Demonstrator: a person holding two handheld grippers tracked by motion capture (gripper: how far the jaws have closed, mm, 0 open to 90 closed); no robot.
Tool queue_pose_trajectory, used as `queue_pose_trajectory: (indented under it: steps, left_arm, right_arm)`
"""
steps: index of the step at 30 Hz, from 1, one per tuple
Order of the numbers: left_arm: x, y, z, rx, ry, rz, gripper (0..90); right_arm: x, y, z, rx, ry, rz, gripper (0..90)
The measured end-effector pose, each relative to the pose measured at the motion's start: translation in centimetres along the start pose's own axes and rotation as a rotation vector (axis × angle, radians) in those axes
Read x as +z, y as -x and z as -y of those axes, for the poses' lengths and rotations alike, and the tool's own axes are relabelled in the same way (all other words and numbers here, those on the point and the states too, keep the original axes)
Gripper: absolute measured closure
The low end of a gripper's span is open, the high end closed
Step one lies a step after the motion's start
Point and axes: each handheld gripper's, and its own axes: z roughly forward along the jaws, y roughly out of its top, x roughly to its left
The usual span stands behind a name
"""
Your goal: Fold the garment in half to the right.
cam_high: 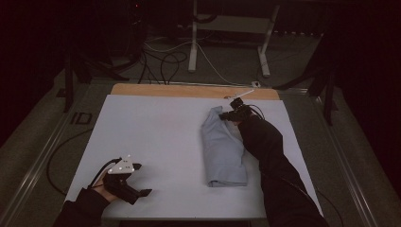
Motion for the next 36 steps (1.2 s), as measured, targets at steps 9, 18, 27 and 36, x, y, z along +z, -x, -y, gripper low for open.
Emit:
queue_pose_trajectory:
  steps: [9, 18, 27, 36]
  left_arm:
    - [-0.3, -0.4, 0.6, -0.011, 0.0, -0.016, 0.3]
    - [-0.7, -0.7, 0.7, -0.026, 0.022, -0.03, 0.3]
    - [-0.9, -0.7, 0.6, -0.023, 0.023, -0.034, 0.3]
    - [-1.0, -0.6, 0.7, -0.025, 0.027, -0.029, 0.3]
  right_arm:
    - [1.1, 0.5, 0.6, 0.001, -0.031, 0.03, 85.2]
    - [1.0, 0.1, 0.3, -0.01, -0.059, 0.035, 67.3]
    - [-1.8, -1.7, -0.5, -0.058, 0.011, -0.015, 28.6]
    - [-4.3, -4.8, -0.3, -0.131, 0.081, -0.129, 16.4]
